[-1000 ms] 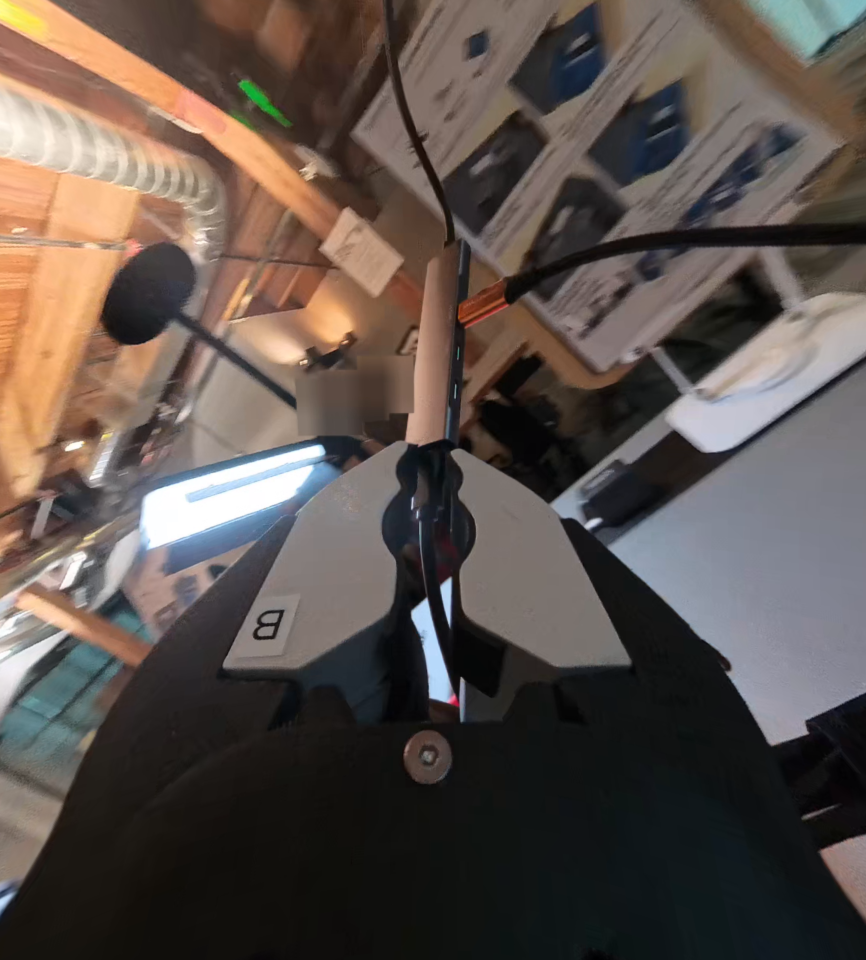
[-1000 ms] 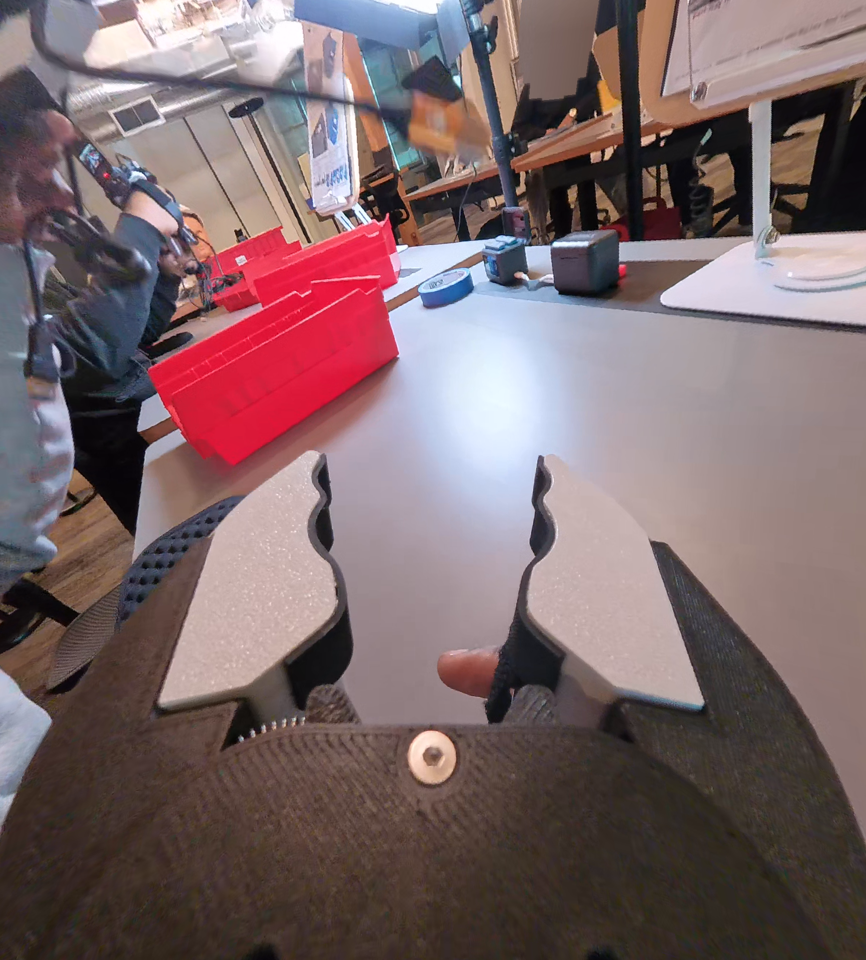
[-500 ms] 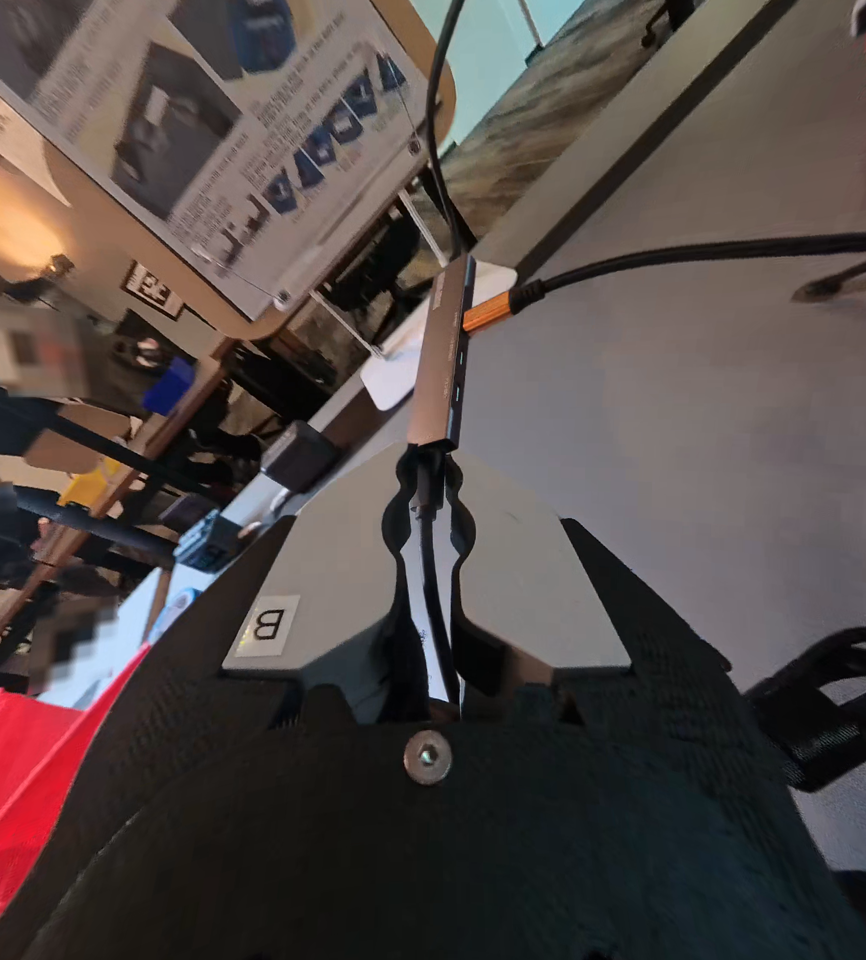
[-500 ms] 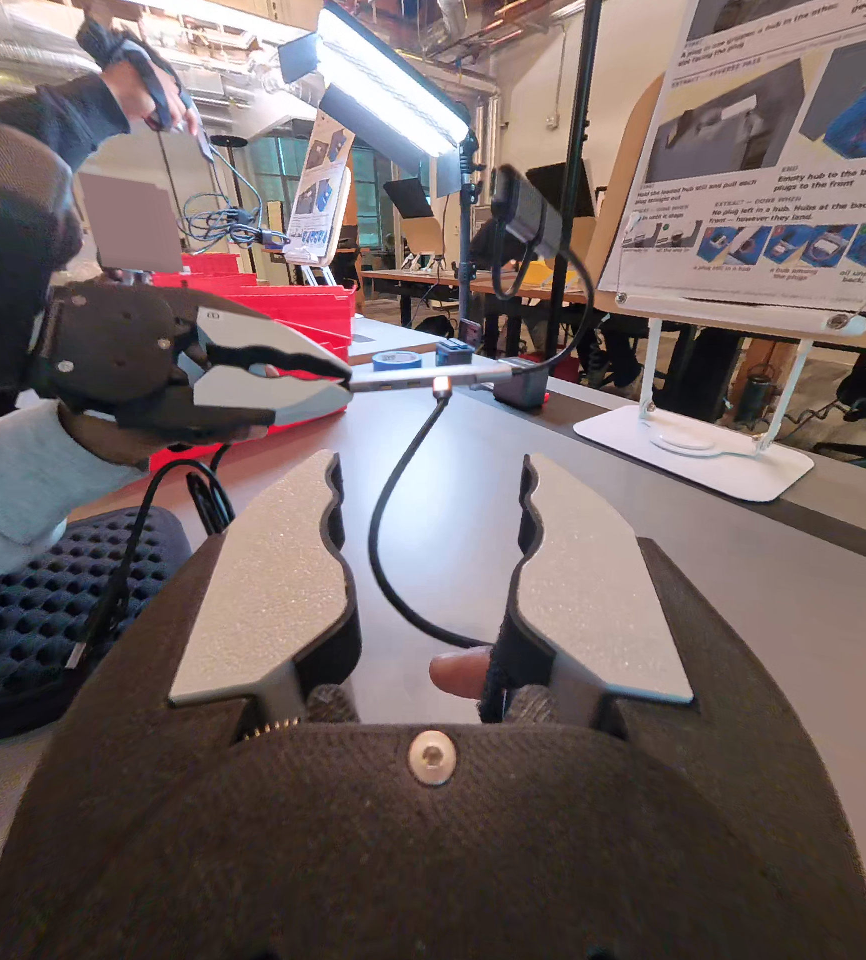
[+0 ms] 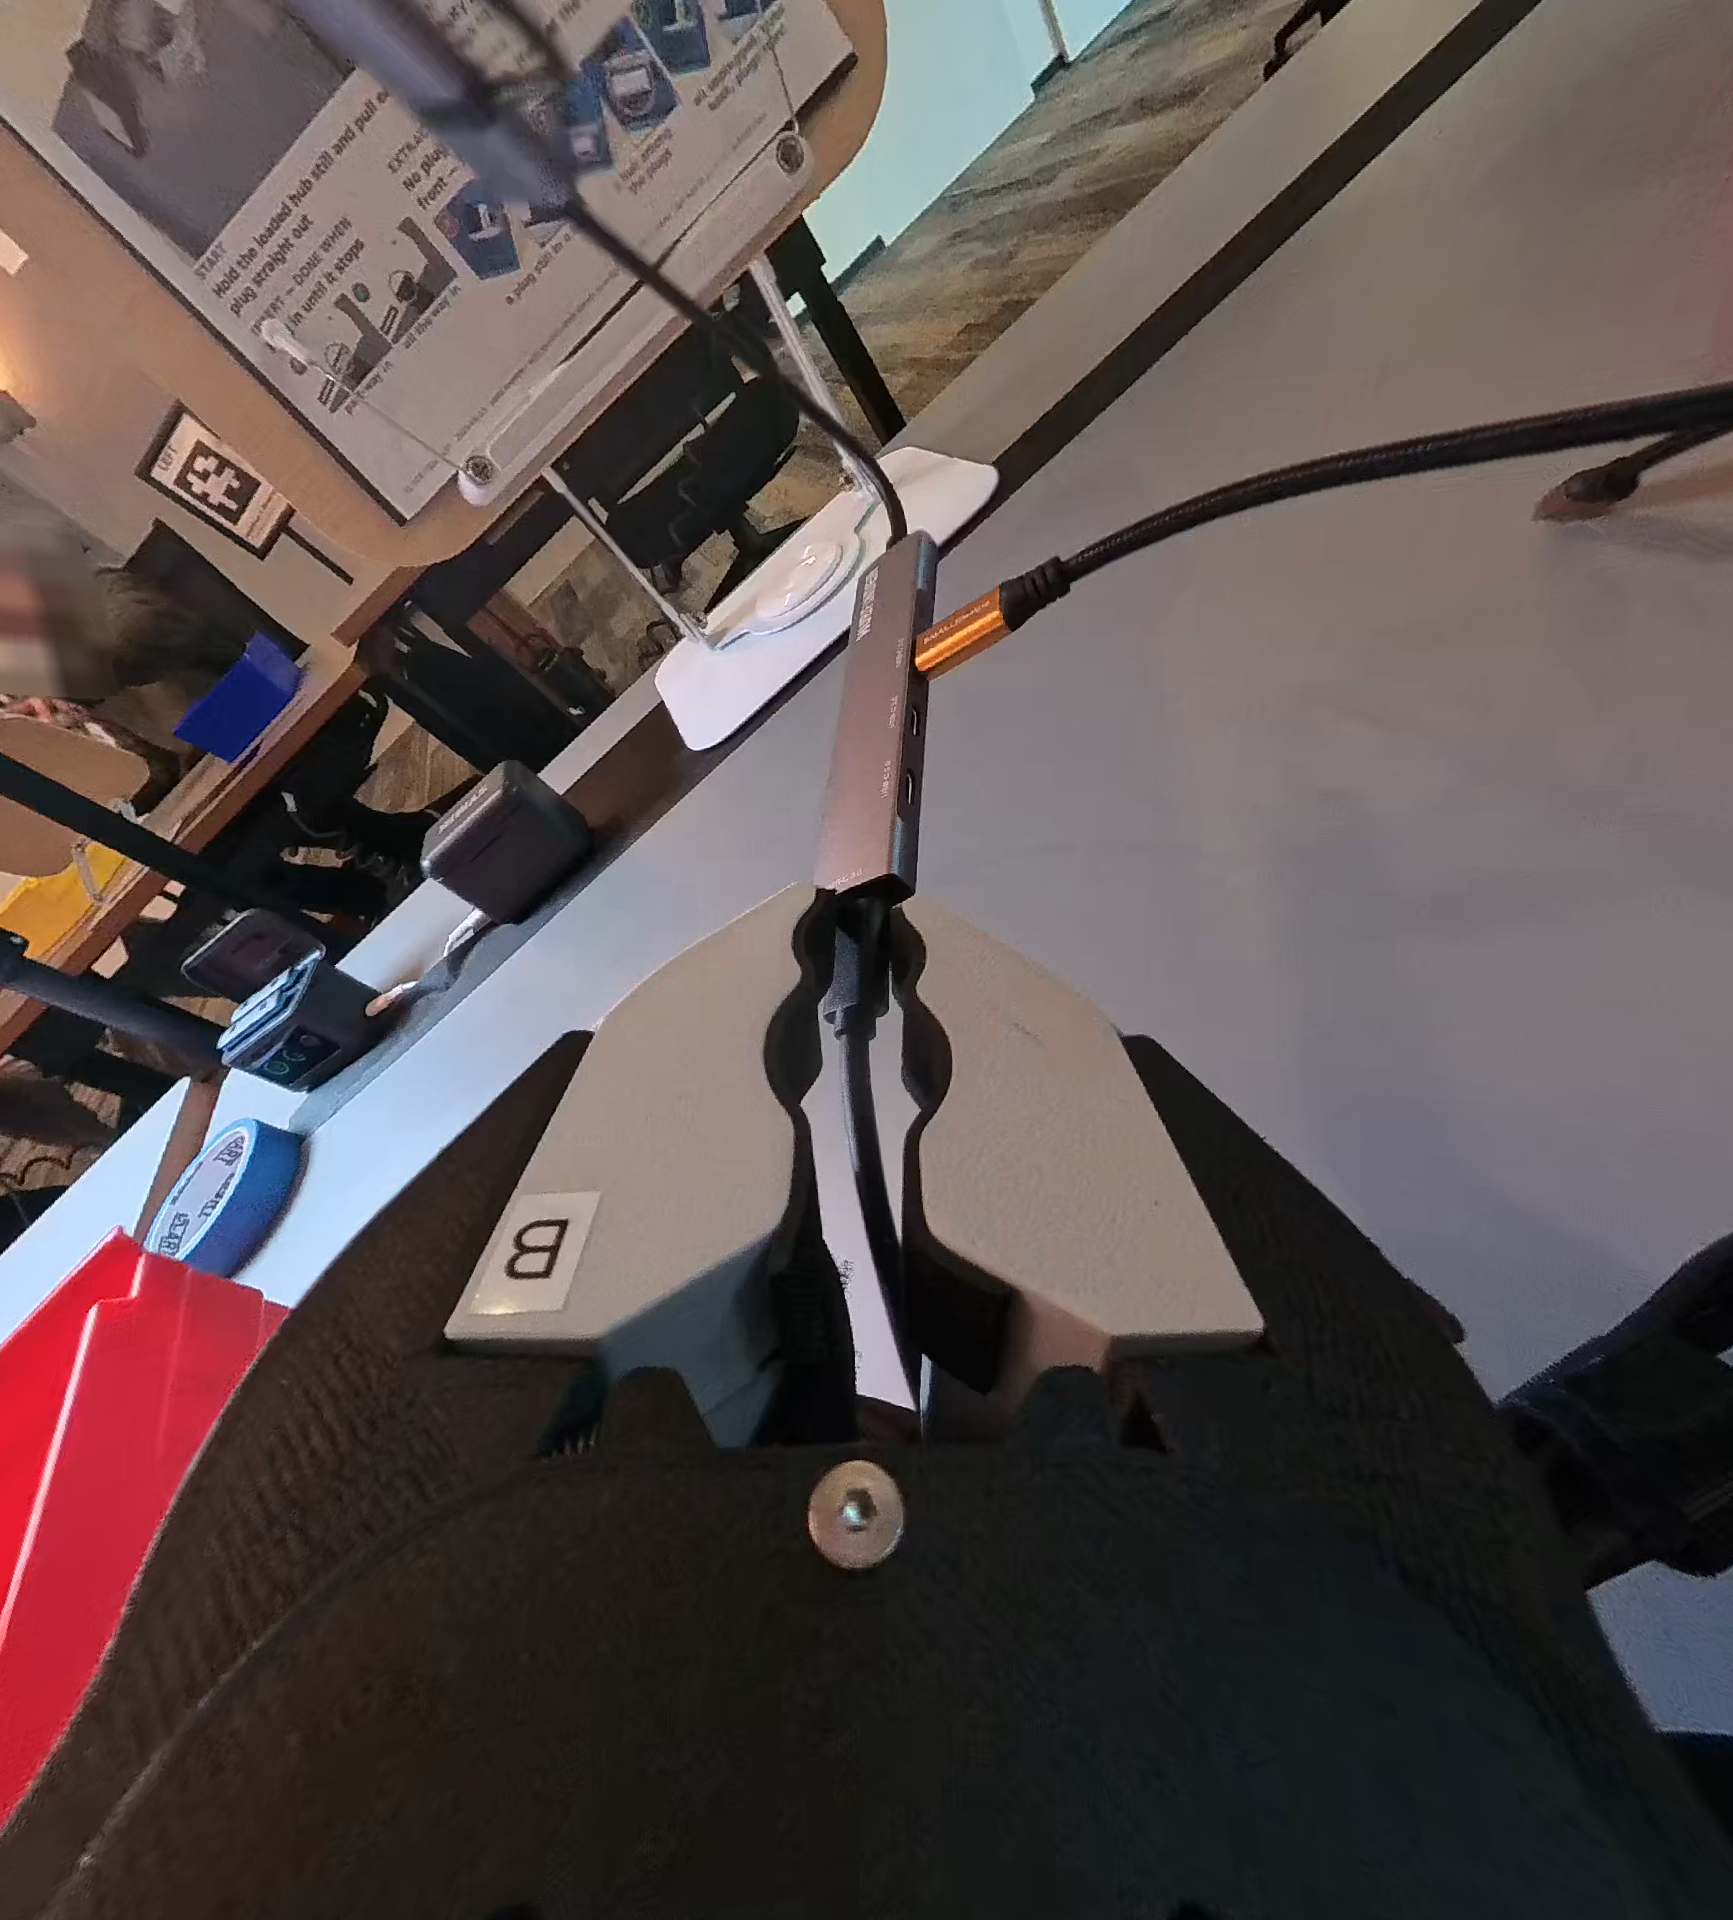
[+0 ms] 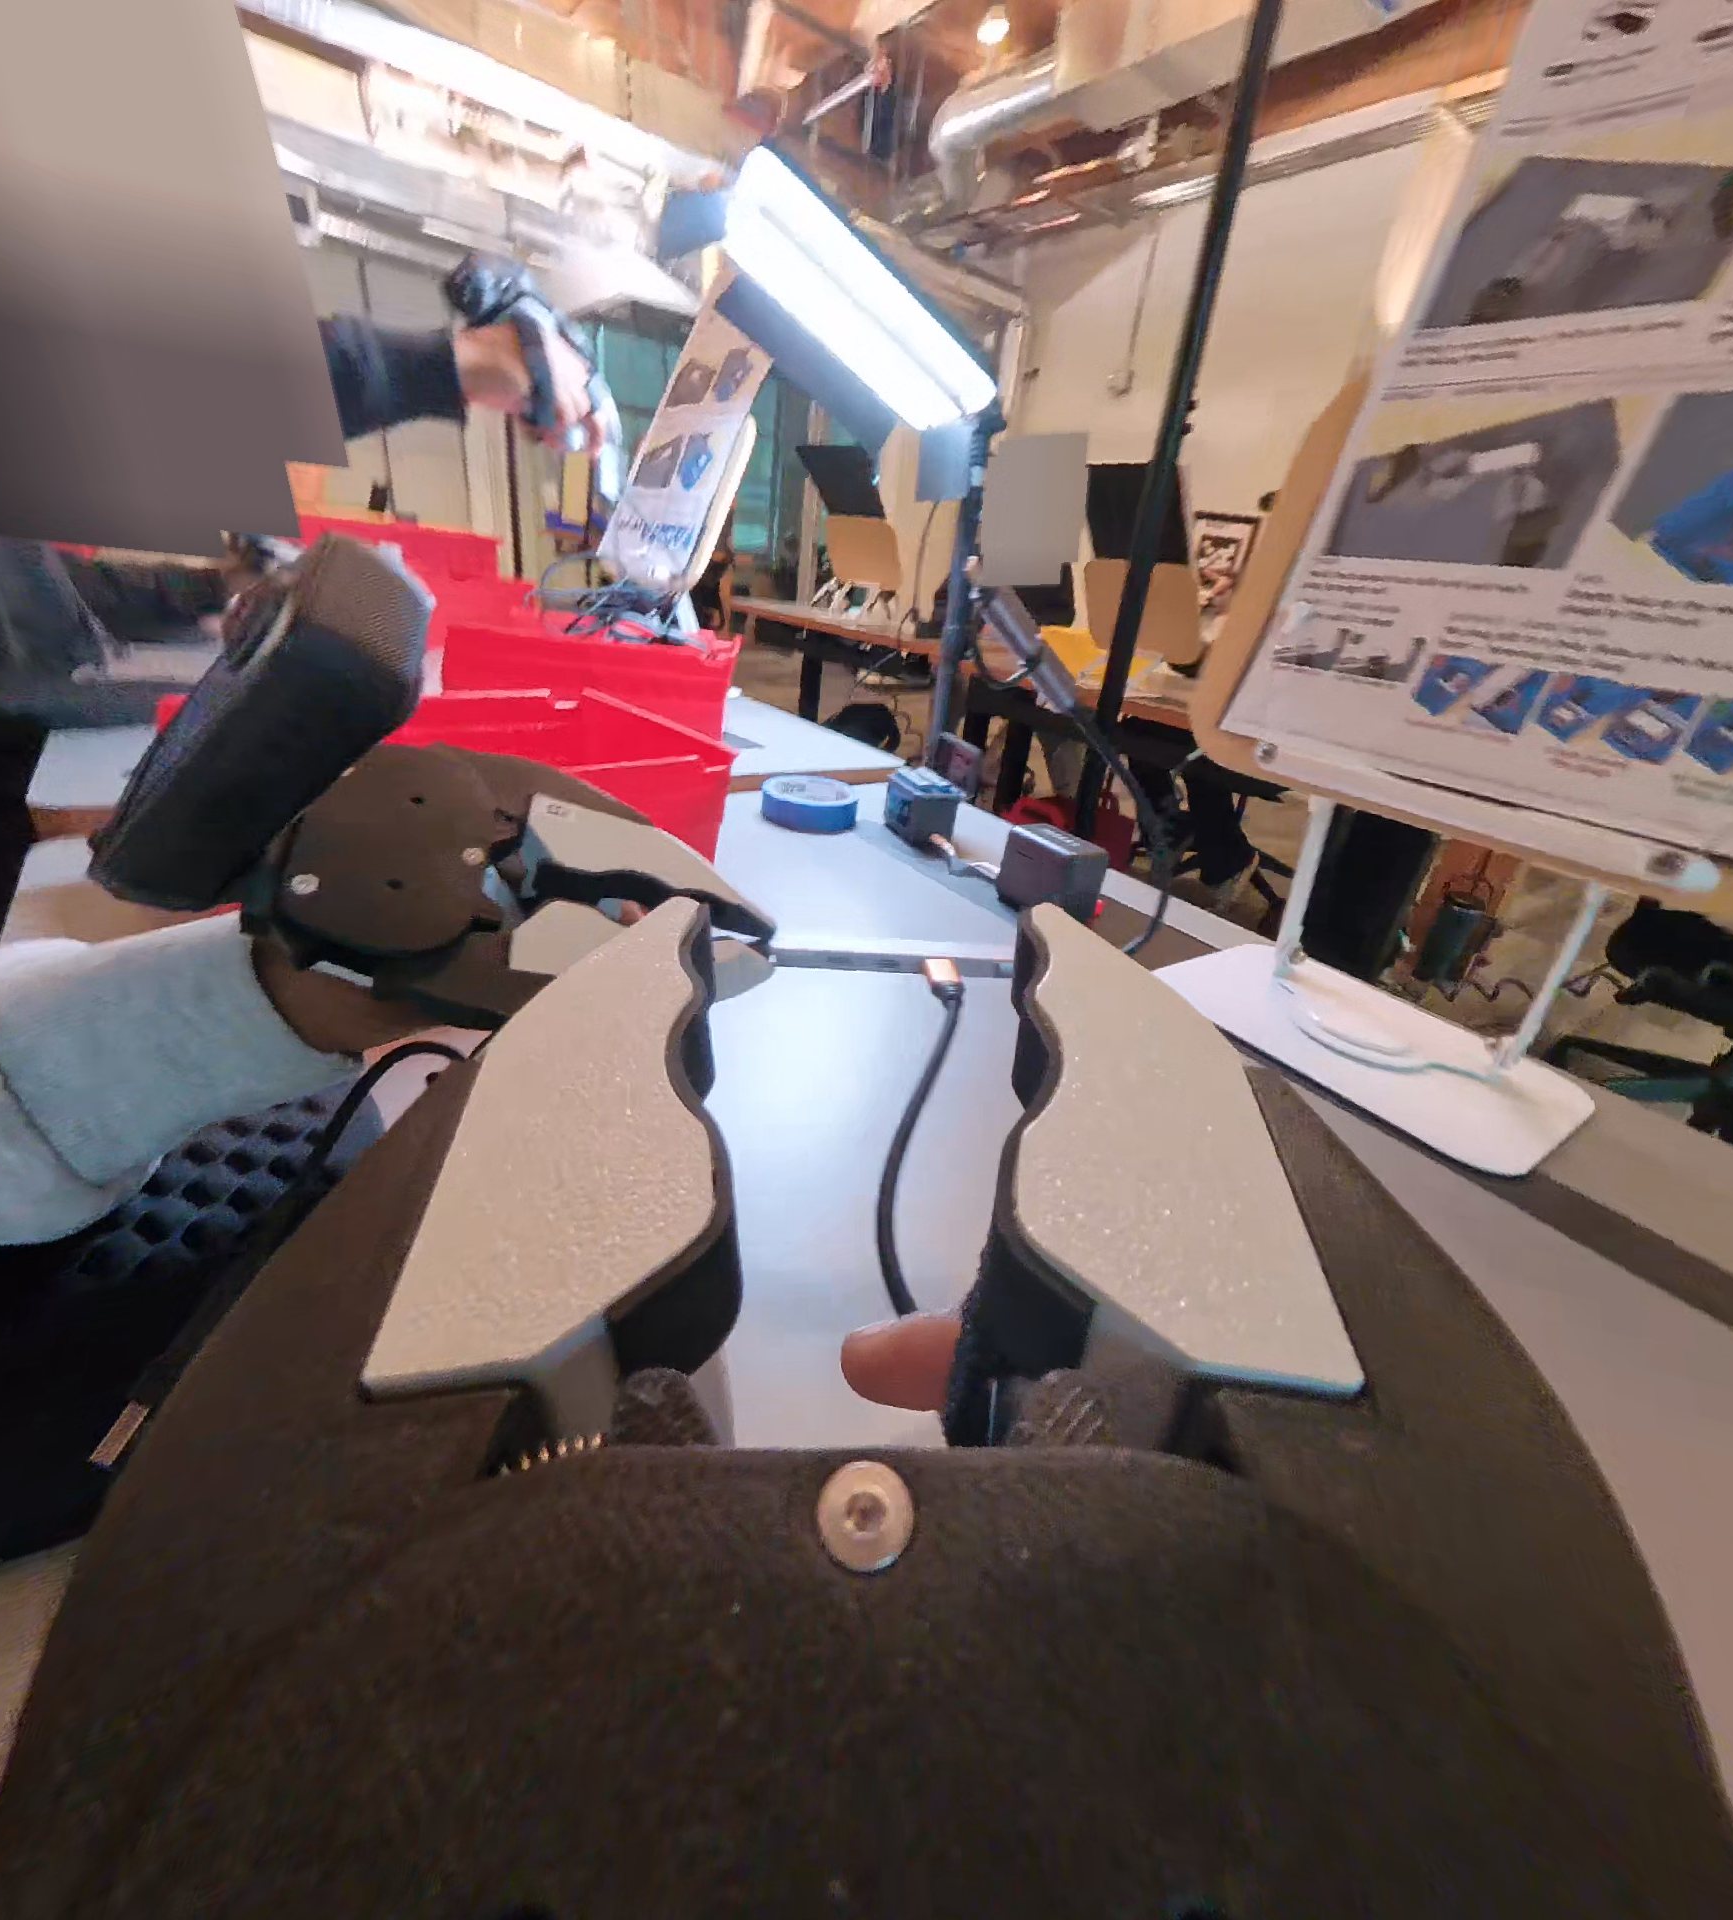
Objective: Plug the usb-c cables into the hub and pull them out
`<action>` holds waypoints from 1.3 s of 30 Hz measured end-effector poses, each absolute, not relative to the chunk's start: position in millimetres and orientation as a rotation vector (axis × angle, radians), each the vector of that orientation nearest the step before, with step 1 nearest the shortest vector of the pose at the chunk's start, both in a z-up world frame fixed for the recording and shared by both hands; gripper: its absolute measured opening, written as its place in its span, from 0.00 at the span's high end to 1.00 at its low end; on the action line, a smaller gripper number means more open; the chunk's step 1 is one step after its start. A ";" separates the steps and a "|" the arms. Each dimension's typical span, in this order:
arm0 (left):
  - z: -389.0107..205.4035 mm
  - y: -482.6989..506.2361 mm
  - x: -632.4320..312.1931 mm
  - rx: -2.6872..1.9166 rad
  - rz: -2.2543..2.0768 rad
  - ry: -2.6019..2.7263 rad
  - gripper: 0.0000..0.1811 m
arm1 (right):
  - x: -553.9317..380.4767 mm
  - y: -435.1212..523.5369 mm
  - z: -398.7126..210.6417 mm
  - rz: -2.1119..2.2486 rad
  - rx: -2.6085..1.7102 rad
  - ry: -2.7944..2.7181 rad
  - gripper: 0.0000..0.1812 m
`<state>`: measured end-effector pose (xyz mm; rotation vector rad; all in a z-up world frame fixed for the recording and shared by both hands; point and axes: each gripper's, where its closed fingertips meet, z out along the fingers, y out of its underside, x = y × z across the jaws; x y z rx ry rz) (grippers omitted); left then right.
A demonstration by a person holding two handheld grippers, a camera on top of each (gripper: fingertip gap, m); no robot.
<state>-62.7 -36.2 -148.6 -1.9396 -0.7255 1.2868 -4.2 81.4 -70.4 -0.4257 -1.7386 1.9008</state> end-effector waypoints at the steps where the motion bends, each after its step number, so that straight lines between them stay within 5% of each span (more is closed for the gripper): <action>1: -148.4 -36.5 -62.4 -1.933 1.281 -0.728 0.95 | -1.7 72.3 -71.1 1.867 -0.397 -1.776 0.70; 23: -140.7 -9.2 -42.6 -1.885 1.493 -0.366 0.95 | -71.3 40.7 -142.5 1.320 -0.600 -2.279 0.77; 27: -139.4 5.2 -34.0 -1.890 1.540 -0.214 0.95 | -70.9 42.6 -146.2 1.370 -0.589 -2.335 0.92; 32: -146.6 16.5 -31.1 -1.867 1.343 -0.270 0.94 | -74.2 51.3 -148.1 1.187 -0.435 -2.197 0.93; 39: -112.9 -3.2 -33.9 -1.407 0.709 -0.637 0.59 | -58.1 37.5 -131.4 1.198 -0.270 -2.006 0.93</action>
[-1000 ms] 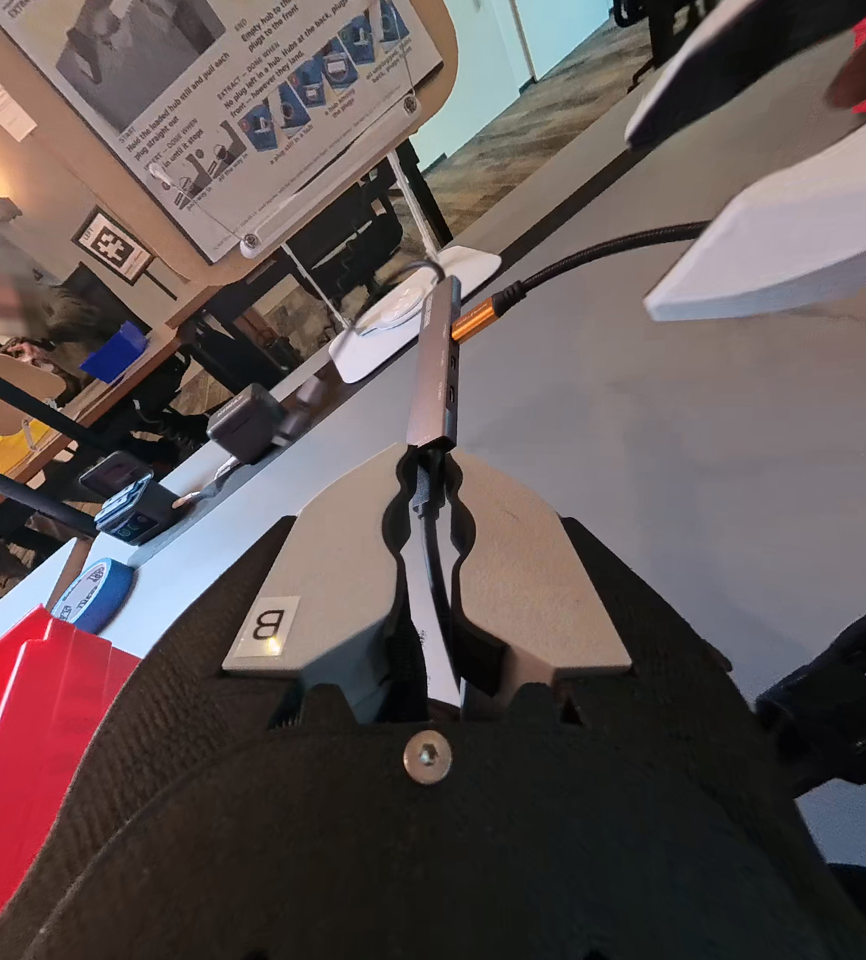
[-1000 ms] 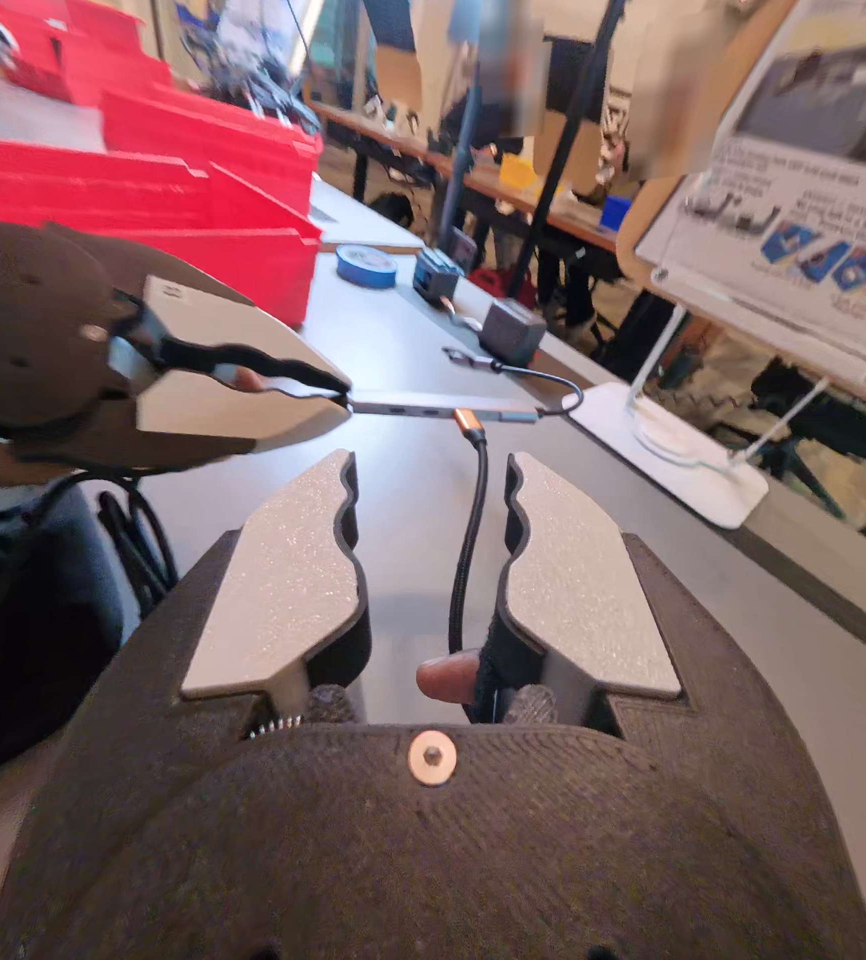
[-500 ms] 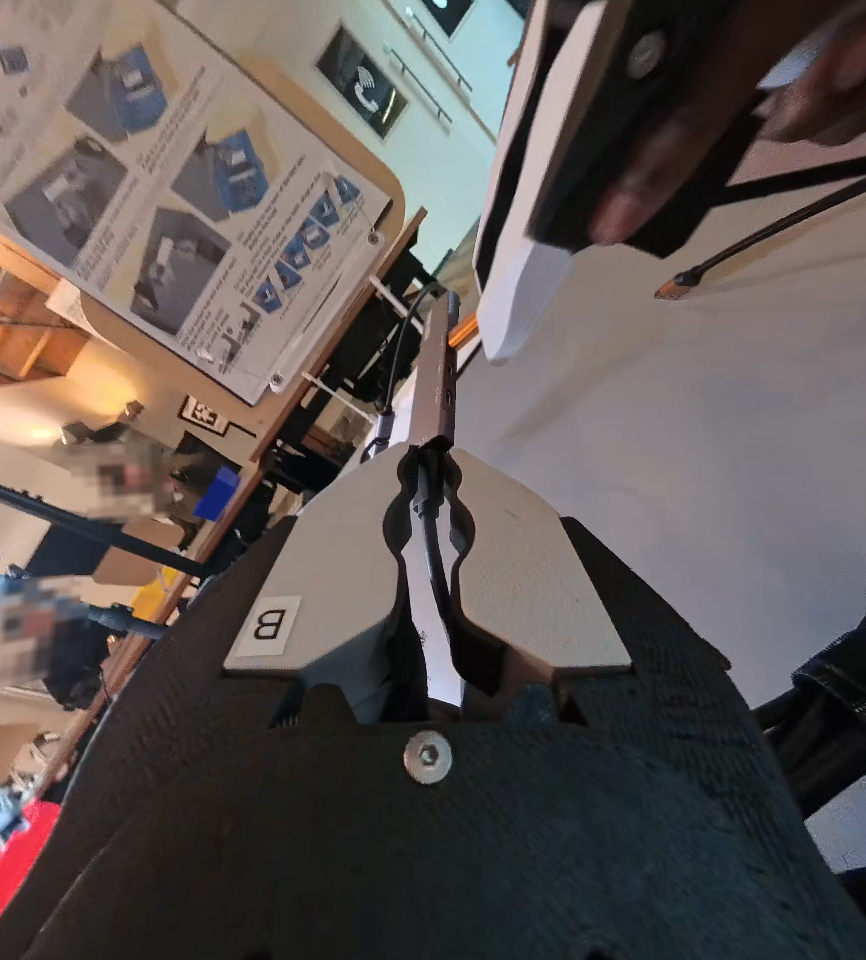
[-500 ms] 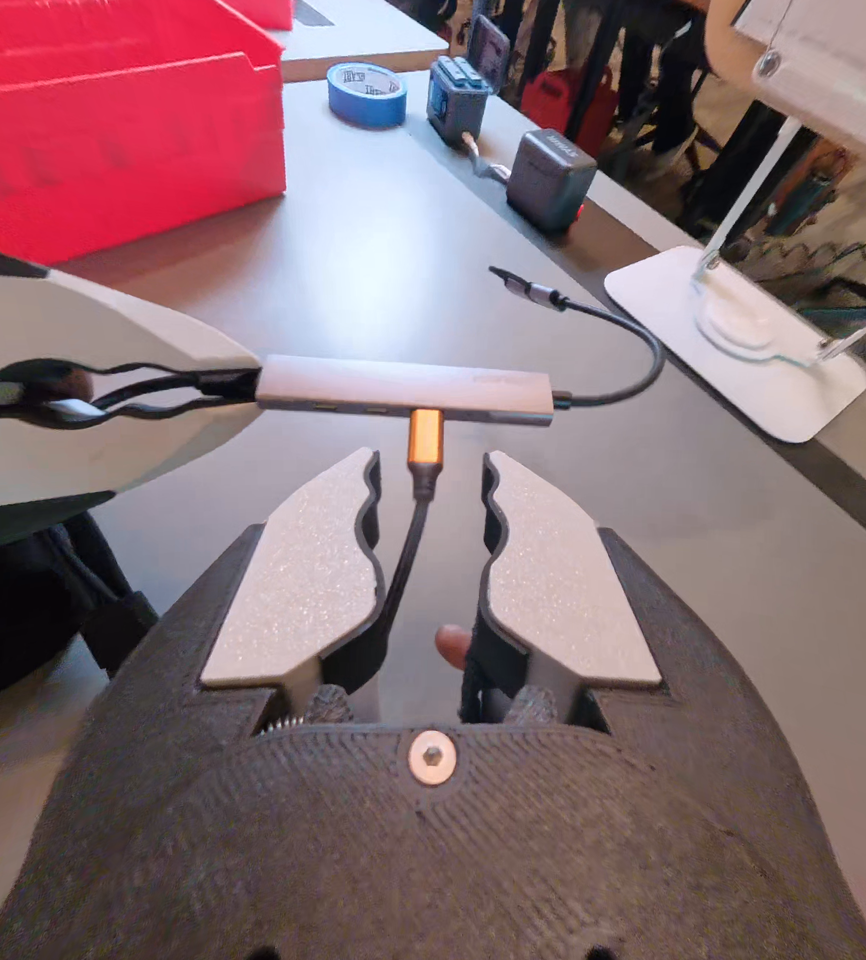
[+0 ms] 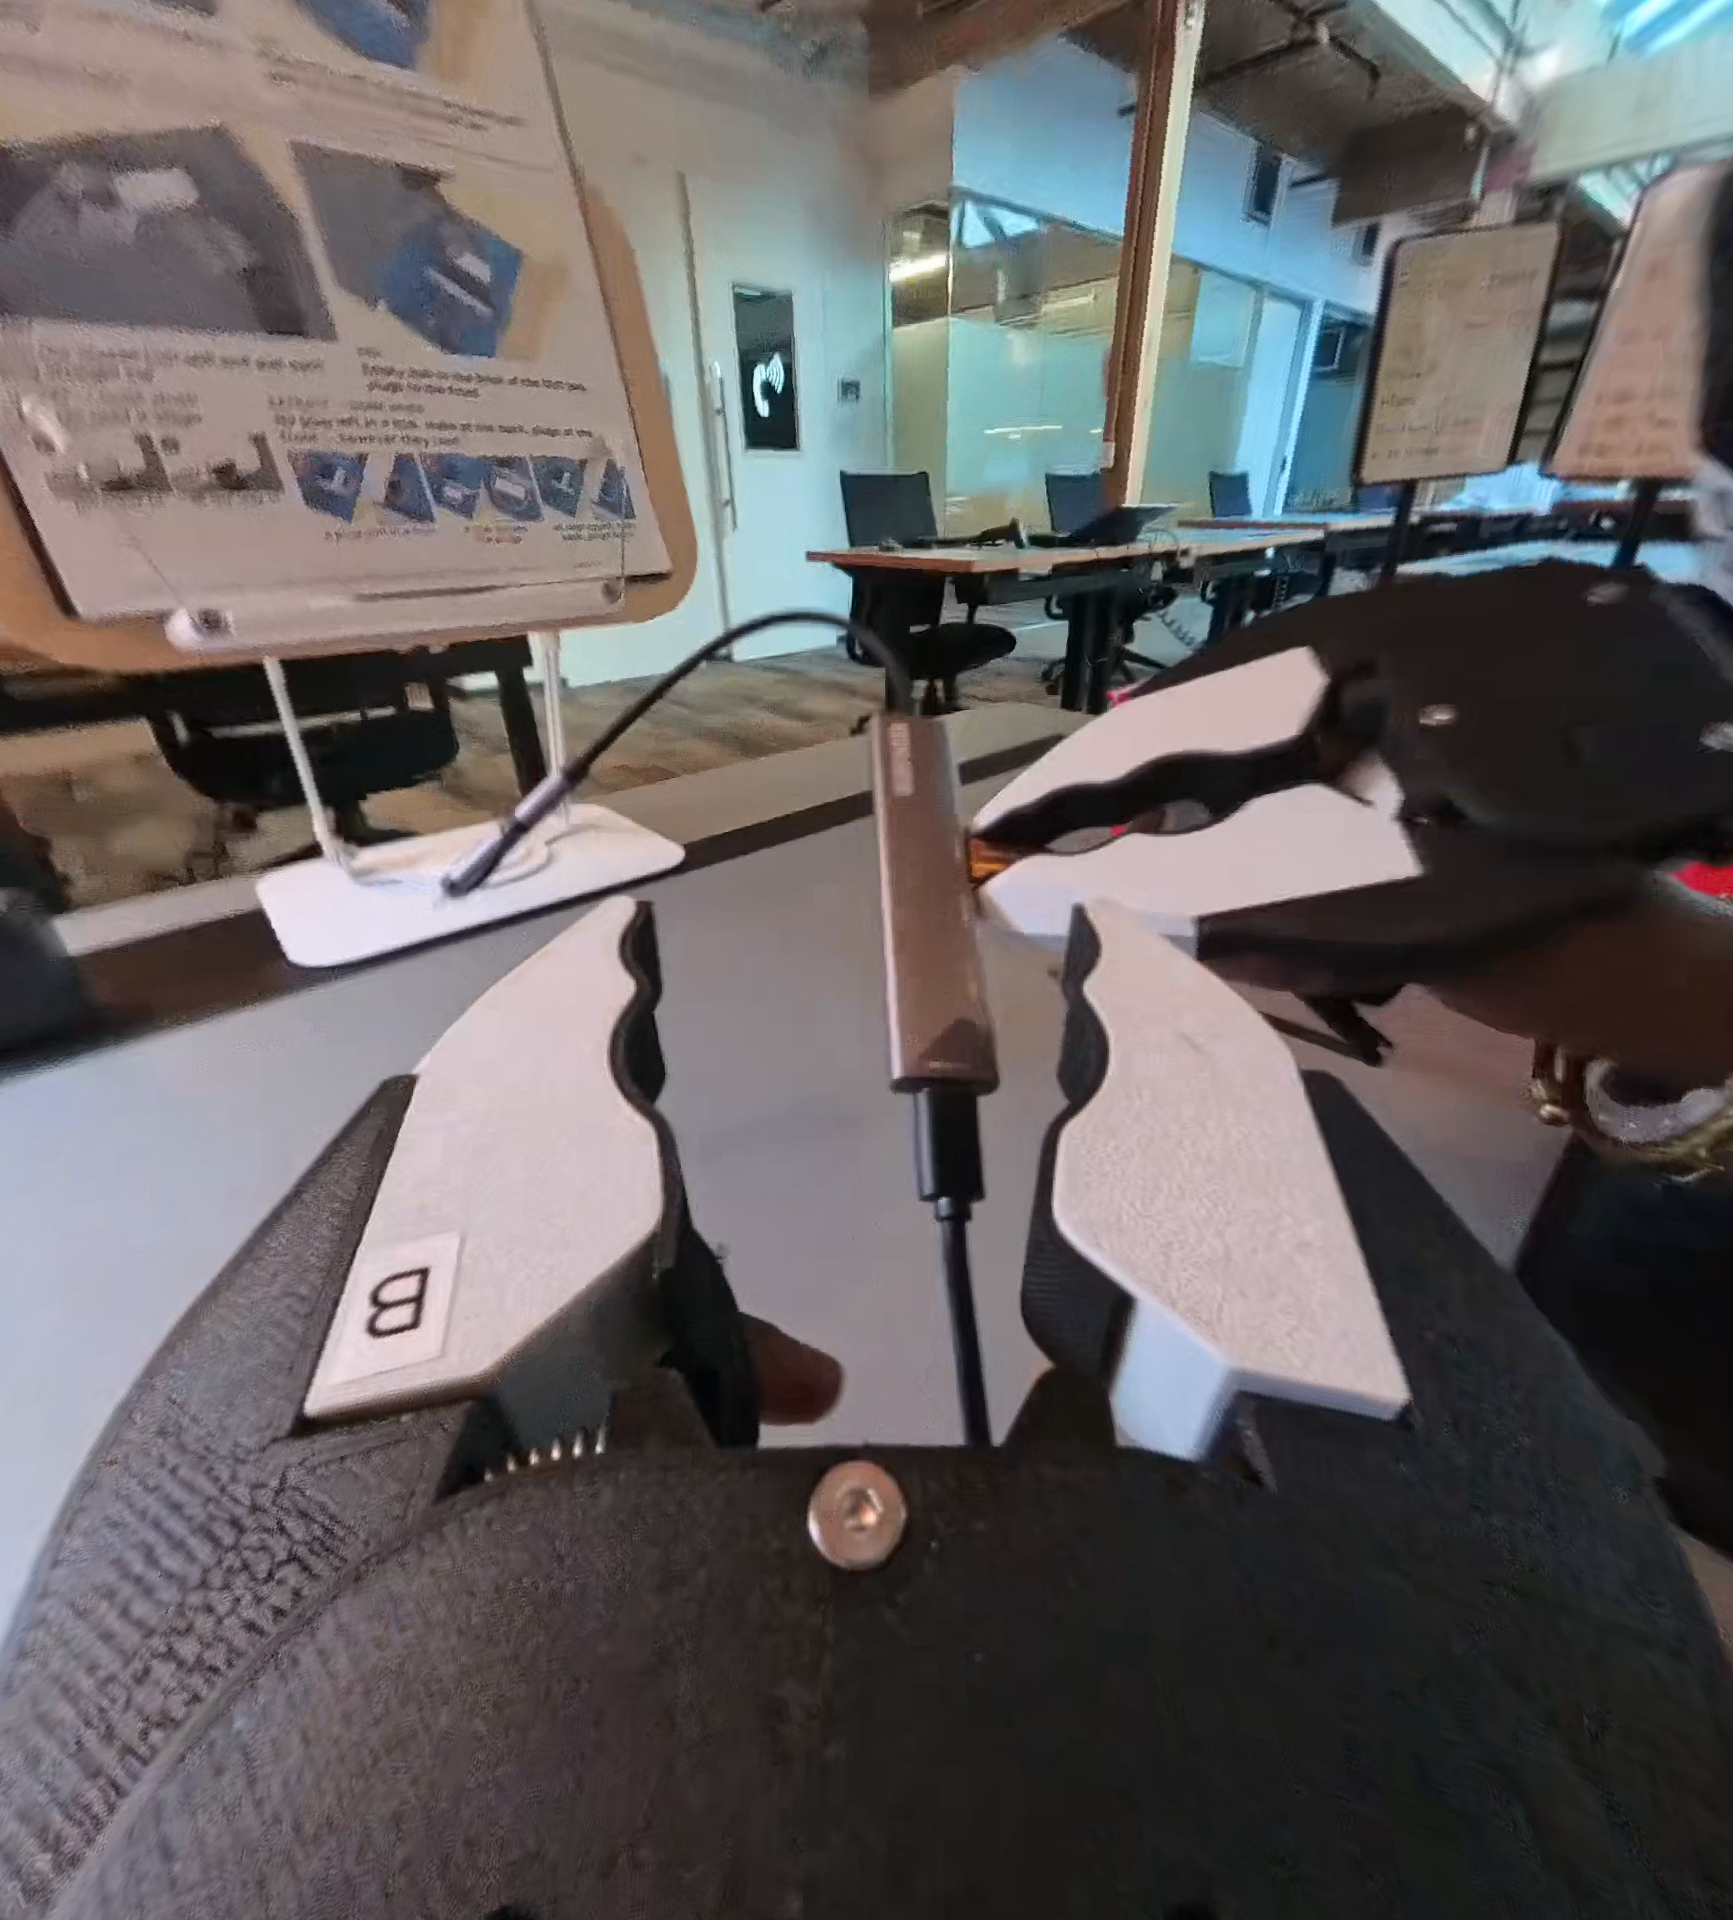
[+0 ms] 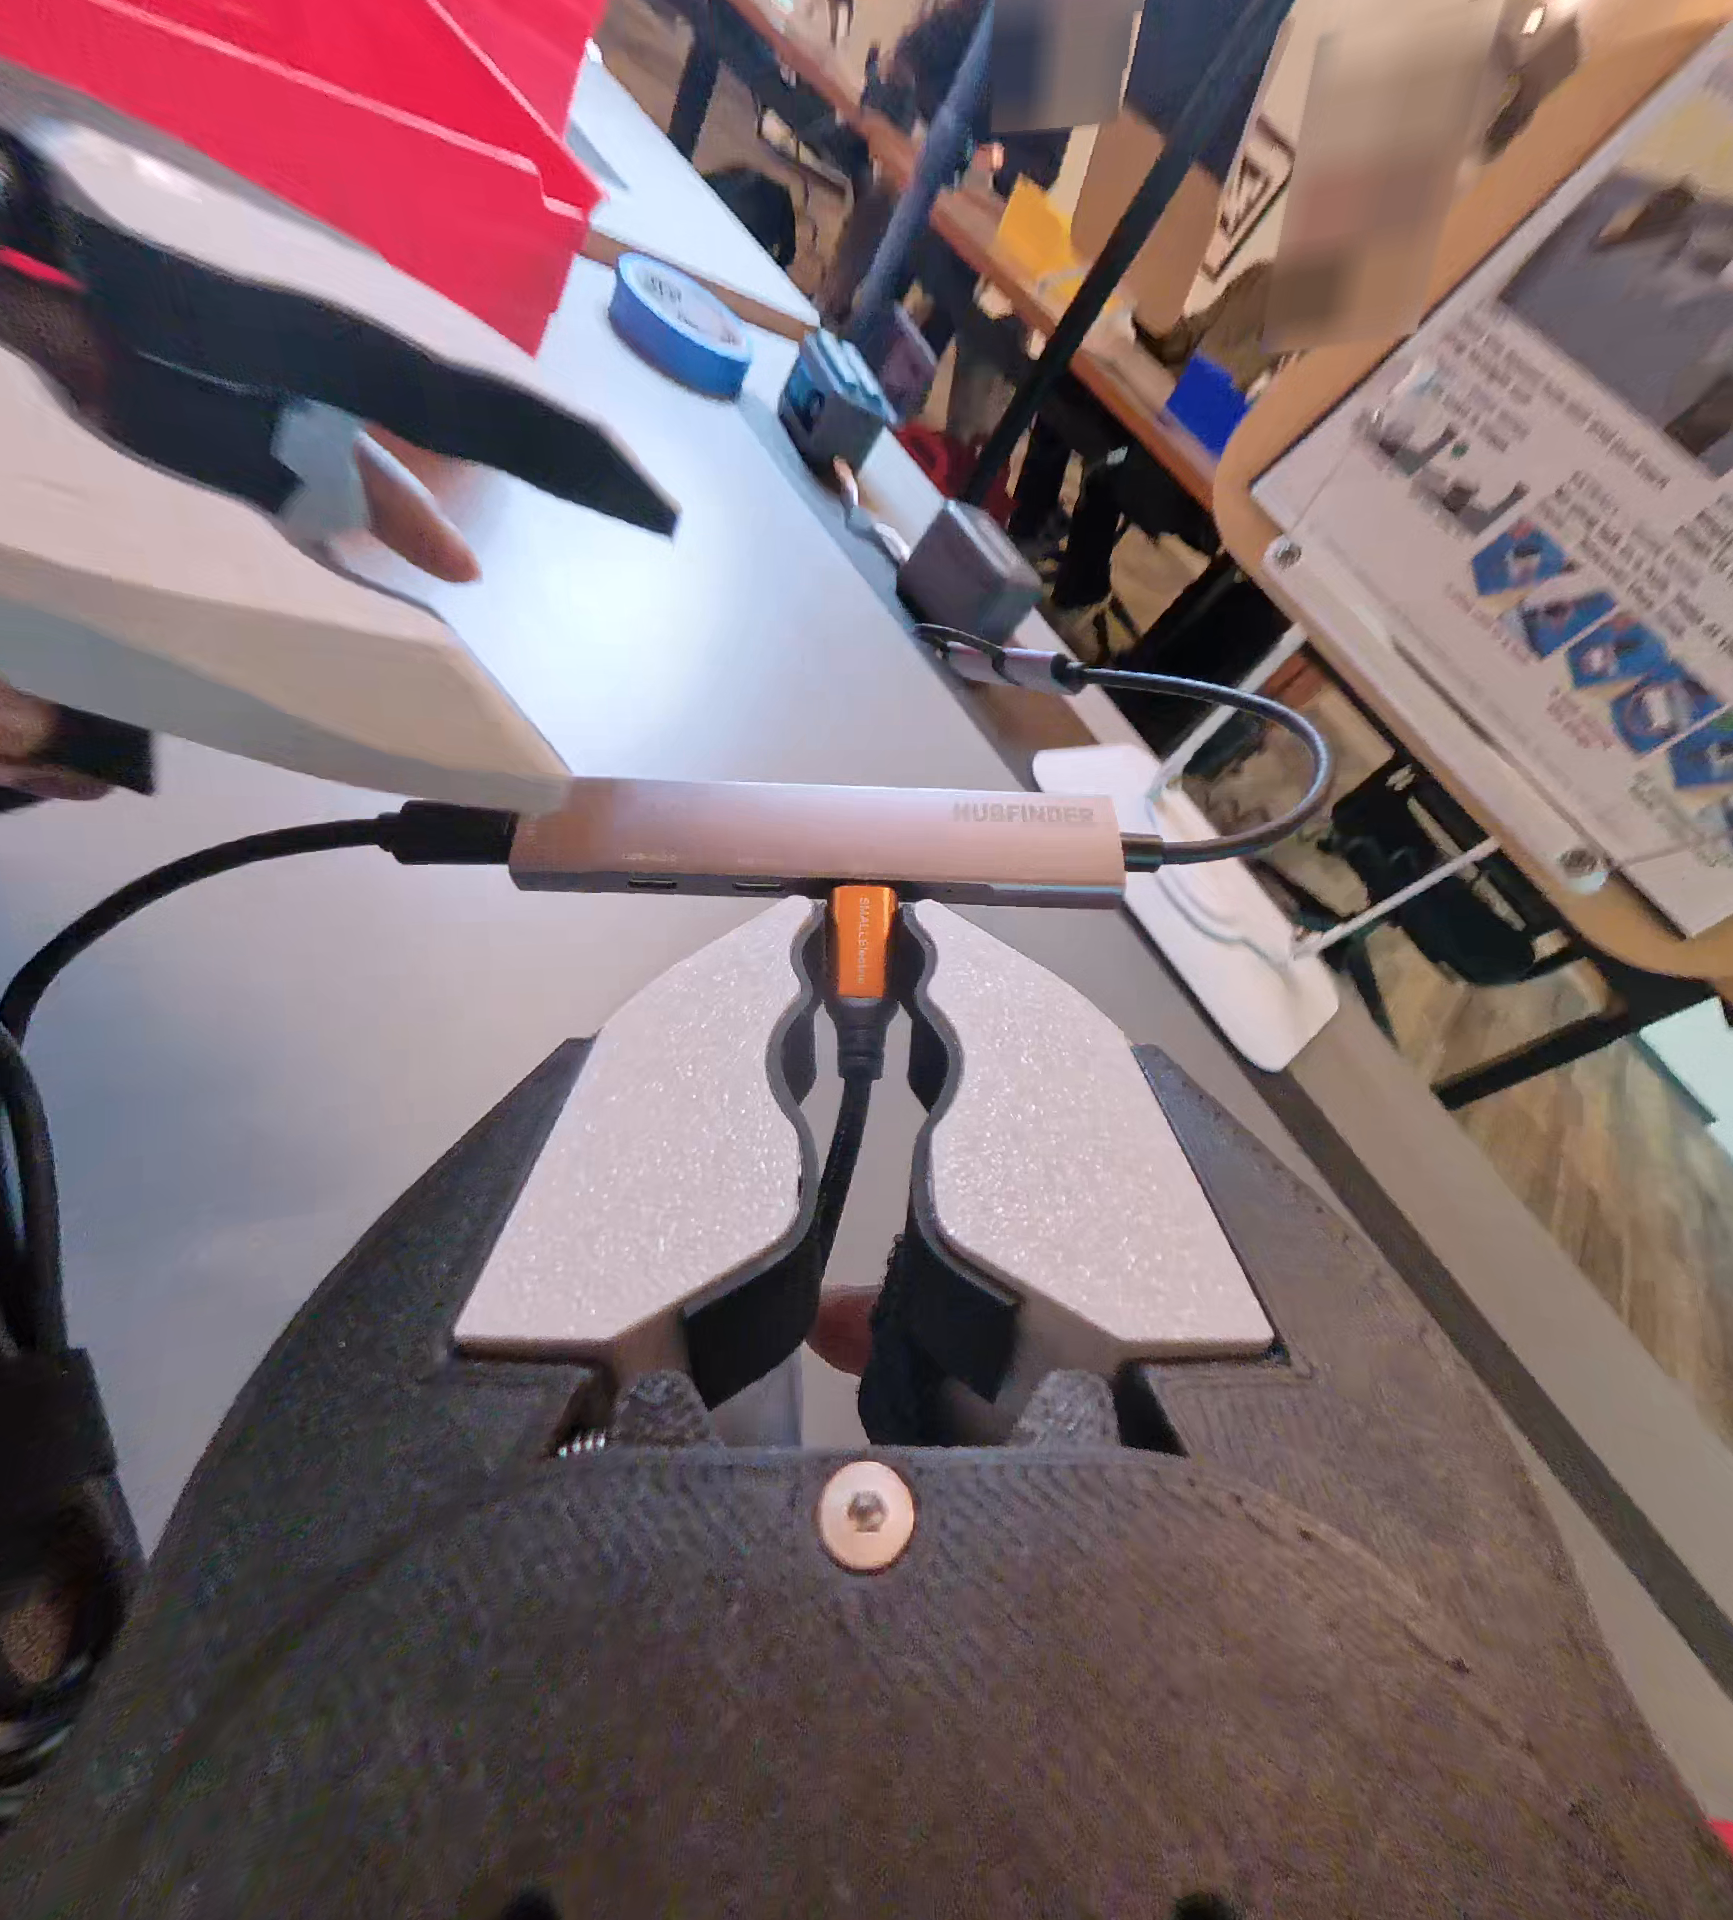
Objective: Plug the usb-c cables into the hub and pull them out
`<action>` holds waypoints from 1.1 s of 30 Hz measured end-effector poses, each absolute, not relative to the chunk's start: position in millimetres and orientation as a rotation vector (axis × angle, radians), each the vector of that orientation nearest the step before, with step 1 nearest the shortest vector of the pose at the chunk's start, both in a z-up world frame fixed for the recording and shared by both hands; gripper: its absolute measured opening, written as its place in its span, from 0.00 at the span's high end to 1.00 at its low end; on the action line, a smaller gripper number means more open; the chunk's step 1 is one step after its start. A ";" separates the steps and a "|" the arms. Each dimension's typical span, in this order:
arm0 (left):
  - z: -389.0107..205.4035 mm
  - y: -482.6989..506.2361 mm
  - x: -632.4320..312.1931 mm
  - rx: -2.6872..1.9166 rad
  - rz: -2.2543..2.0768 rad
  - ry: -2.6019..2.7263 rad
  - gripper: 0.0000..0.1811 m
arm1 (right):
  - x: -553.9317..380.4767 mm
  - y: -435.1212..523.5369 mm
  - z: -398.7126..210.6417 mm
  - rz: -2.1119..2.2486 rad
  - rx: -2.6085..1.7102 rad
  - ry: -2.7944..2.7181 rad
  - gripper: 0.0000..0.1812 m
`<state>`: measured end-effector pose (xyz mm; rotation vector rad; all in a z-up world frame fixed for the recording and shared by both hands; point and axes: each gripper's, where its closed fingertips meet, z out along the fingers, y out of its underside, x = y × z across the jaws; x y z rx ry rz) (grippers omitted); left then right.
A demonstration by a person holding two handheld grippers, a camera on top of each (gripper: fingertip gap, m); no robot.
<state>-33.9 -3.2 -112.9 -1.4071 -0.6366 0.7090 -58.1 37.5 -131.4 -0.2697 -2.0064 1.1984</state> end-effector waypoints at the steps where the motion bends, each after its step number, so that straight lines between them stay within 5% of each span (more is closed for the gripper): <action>1: -118.4 -6.4 -37.4 -1.425 0.704 -0.657 0.57 | -55.6 34.9 -129.0 1.219 -0.248 -1.981 0.93; 5: -123.5 0.5 -39.9 -1.450 0.780 -0.597 0.59 | -48.6 29.0 -126.2 1.325 -0.225 -1.931 0.93; 14: -129.6 13.0 -35.4 -1.537 0.884 -0.491 0.84 | -43.9 21.4 -132.0 1.443 -0.263 -1.949 0.93; 22: -150.7 4.5 -45.9 -1.748 1.204 -0.452 0.84 | -41.2 15.6 -134.6 1.342 -0.252 -1.937 0.93; 33: -154.0 5.0 -44.9 -1.723 1.082 -0.520 0.85 | -41.4 15.5 -136.4 1.238 -0.183 -1.884 0.93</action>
